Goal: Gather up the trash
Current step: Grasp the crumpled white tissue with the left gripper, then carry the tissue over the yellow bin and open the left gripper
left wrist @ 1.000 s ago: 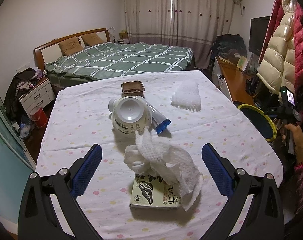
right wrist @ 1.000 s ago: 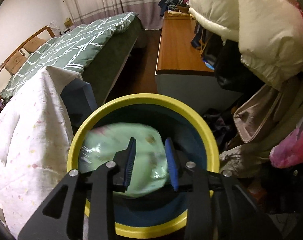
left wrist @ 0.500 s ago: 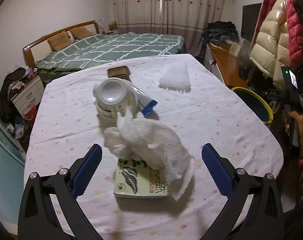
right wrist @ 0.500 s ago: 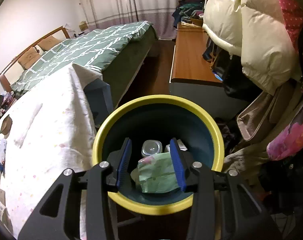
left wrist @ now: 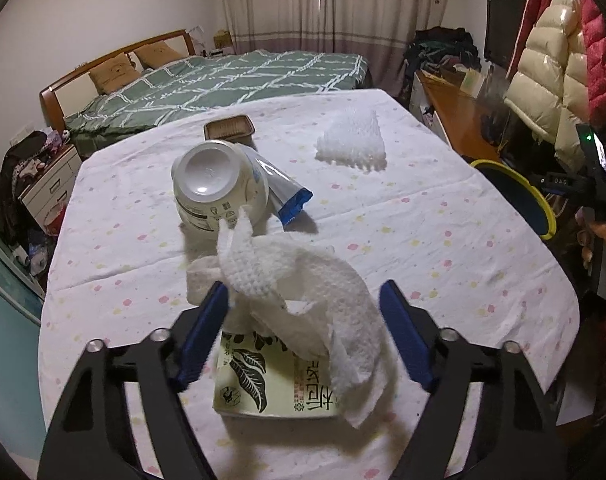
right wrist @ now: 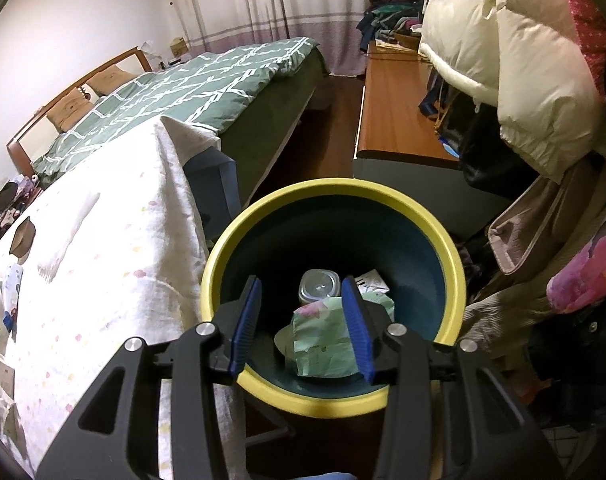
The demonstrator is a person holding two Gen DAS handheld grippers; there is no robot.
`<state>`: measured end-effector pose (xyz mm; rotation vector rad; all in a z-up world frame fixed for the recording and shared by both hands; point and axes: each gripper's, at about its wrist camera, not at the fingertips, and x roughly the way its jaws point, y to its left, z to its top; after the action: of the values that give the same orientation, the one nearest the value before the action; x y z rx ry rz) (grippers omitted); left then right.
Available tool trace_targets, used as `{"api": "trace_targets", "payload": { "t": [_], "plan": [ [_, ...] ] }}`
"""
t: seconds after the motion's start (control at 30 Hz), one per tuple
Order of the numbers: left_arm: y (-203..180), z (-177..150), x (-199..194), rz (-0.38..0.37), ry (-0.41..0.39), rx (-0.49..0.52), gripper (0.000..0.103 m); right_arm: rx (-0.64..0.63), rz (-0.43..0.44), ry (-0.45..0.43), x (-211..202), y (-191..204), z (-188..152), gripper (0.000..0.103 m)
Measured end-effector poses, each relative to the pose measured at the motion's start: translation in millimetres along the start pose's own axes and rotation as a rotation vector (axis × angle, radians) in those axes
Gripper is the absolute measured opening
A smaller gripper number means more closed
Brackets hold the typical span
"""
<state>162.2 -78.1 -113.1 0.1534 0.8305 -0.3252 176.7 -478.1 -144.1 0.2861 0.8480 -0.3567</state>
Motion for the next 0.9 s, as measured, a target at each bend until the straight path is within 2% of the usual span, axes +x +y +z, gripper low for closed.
{"api": "trace_targets", "payload": {
  "t": [0.2, 0.27, 0.3, 0.37, 0.6, 0.9],
  "plan": [
    [0.3, -0.9, 11.1, -0.015, 0.027, -0.006, 0.048, 0.001, 0.011, 0.001, -1.3, -0.8, -2.0, 0.04],
    [1.0, -0.3, 10.6, -0.027, 0.023, -0.013, 0.034, 0.003, 0.015, -0.002, -3.4, -1.6, -1.5, 0.04],
    [1.9, -0.1, 9.7, -0.032, 0.02, -0.017, 0.031, 0.003, 0.017, -0.004, -4.7, -1.9, -1.8, 0.04],
    [3.7, 1.6, 5.4, -0.05, 0.009, -0.027, 0.016, 0.003, 0.024, -0.011, -8.7, -0.5, -2.1, 0.04],
    [-4.8, 16.1, -15.7, -0.085, -0.043, 0.005, 0.012, -0.014, 0.042, -0.046, -30.6, 5.5, -6.2, 0.04],
    [-61.8, 66.3, -25.5, -0.181, -0.111, 0.144, 0.012, -0.007, 0.034, -0.069, -55.6, -6.3, -23.5, 0.041]
  ]
}}
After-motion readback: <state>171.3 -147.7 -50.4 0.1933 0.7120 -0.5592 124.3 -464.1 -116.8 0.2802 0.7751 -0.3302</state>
